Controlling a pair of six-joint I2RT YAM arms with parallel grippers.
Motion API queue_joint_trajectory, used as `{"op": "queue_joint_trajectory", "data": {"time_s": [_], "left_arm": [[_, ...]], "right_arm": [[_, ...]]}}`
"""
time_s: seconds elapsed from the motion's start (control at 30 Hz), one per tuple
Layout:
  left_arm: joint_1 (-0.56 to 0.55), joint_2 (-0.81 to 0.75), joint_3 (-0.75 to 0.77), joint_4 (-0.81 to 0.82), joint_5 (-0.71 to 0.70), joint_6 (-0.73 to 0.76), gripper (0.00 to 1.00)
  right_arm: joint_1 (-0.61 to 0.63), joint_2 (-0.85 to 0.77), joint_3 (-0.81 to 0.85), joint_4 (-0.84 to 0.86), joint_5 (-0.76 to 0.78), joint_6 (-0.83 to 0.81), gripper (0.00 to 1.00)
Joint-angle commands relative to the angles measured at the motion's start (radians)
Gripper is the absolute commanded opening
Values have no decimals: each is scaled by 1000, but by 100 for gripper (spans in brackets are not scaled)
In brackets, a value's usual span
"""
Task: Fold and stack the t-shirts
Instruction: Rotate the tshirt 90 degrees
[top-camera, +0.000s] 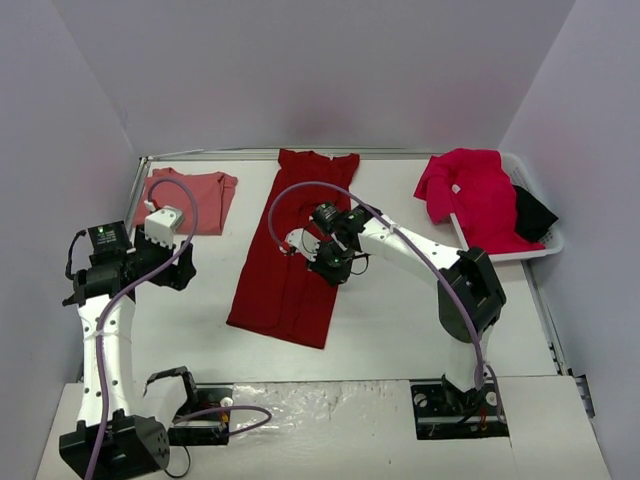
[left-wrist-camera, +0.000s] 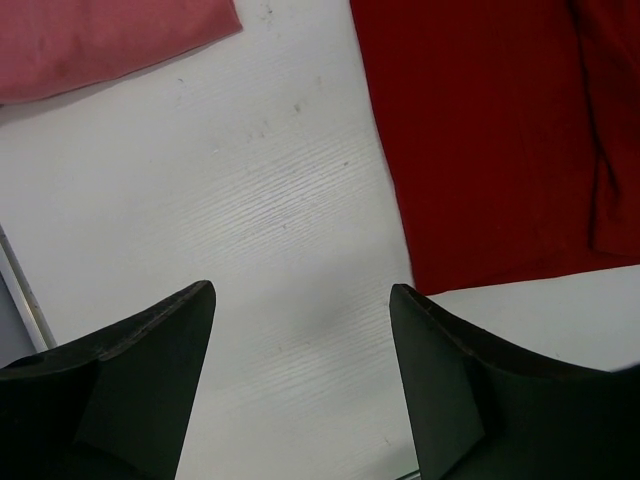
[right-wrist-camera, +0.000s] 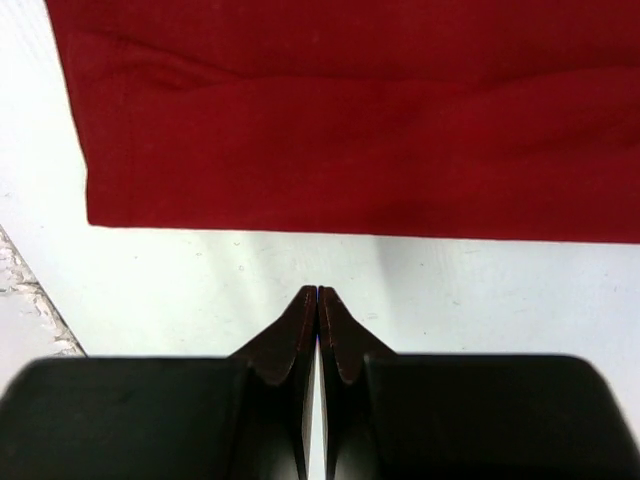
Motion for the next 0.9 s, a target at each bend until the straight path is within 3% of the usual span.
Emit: {"op": "queue_joint_trajectory", "data": {"time_s": [0.0,0.37,0.6,0.87], "left_arm": [[25,-40,13,24,10,-14,70],[146,-63,4,24,82,-31,72],[152,-57,-4,25,95,-29,73],[154,-50,-9,32,123,-28,73]], "right_arm": [[37,-34,-8,-51,-49,-30,0],[100,115,16,-42,-100,-70,0],[105,228,21,-10,-68,-86,0],[59,242,-45,18,-22,-83,0]]}}
